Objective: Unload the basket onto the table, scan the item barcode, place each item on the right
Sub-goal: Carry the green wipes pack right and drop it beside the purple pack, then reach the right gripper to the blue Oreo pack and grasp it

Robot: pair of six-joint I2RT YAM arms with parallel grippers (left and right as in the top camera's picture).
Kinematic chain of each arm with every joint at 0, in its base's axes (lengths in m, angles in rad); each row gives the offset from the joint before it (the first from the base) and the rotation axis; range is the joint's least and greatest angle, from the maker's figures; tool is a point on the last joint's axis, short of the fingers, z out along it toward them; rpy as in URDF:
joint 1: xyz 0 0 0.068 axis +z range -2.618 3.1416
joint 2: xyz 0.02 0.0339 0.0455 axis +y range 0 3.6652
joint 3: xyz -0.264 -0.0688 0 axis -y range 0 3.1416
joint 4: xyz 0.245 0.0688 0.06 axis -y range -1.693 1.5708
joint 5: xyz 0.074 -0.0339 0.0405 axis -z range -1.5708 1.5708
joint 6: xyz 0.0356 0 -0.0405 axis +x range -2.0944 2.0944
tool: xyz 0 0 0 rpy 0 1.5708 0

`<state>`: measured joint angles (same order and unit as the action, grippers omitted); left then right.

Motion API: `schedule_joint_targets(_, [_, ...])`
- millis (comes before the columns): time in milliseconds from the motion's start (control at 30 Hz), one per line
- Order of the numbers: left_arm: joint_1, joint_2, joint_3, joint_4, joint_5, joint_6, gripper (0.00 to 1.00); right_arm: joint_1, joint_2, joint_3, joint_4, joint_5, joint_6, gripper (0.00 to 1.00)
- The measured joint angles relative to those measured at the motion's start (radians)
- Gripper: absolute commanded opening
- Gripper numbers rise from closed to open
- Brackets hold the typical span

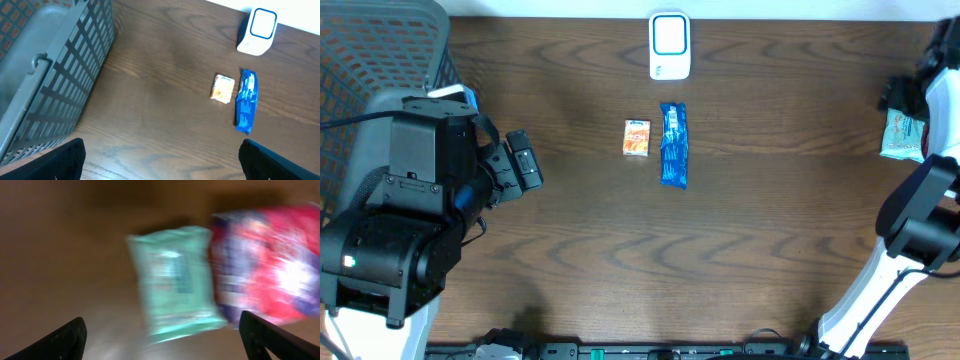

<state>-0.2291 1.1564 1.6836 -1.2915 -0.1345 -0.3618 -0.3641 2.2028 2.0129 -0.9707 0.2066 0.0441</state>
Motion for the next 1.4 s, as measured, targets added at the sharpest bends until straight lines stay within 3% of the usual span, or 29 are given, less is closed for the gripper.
schedule_joint_targets(267, [0.0,0.0,0.0,0.0,0.0,0.0,0.98,0.161,-0.196,0.048,-0.064,-0.552,-0.001,0.89])
schedule_joint_targets(400, [0.0,0.0,0.0,0.0,0.0,0.0,0.98,0.281,-0.192,0.026,-0.16,-0.675,0.0,0.89])
schedule_joint_targets(567, [0.0,0.0,0.0,0.0,0.0,0.0,0.98,0.436,-0.105,-0.101,-0.164,-0.719,0.008,0.87])
schedule_joint_targets(700, [0.0,0.0,0.0,0.0,0.0,0.0,0.98,0.55,-0.036,-0.259,-0.034,-0.737,0.077,0.84])
schedule_joint_targets(1000, [0.0,0.0,0.0,0.0,0.0,0.0,0.98,0.651,-0.034,-0.473,0.195,-0.767,0.288,0.8])
schedule_joint_targets(1067, [0.0,0.0,0.0,0.0,0.0,0.0,0.98,0.658,-0.043,-0.498,0.246,-0.776,0.329,0.68])
schedule_joint_targets(1167, [0.0,0.0,0.0,0.0,0.0,0.0,0.98,0.658,-0.048,-0.537,0.304,-0.787,0.37,0.31])
schedule_joint_targets(1200, [0.0,0.0,0.0,0.0,0.0,0.0,0.98,0.658,-0.048,-0.548,0.312,-0.787,0.378,0.1])
schedule_joint_targets(1233, [0.0,0.0,0.0,0.0,0.0,0.0,0.98,0.66,-0.048,-0.556,0.315,-0.776,0.387,0.01])
schedule_joint_targets(1400, [0.0,0.0,0.0,0.0,0.0,0.0,0.98,0.669,-0.058,-0.562,0.315,-0.738,0.401,0.01])
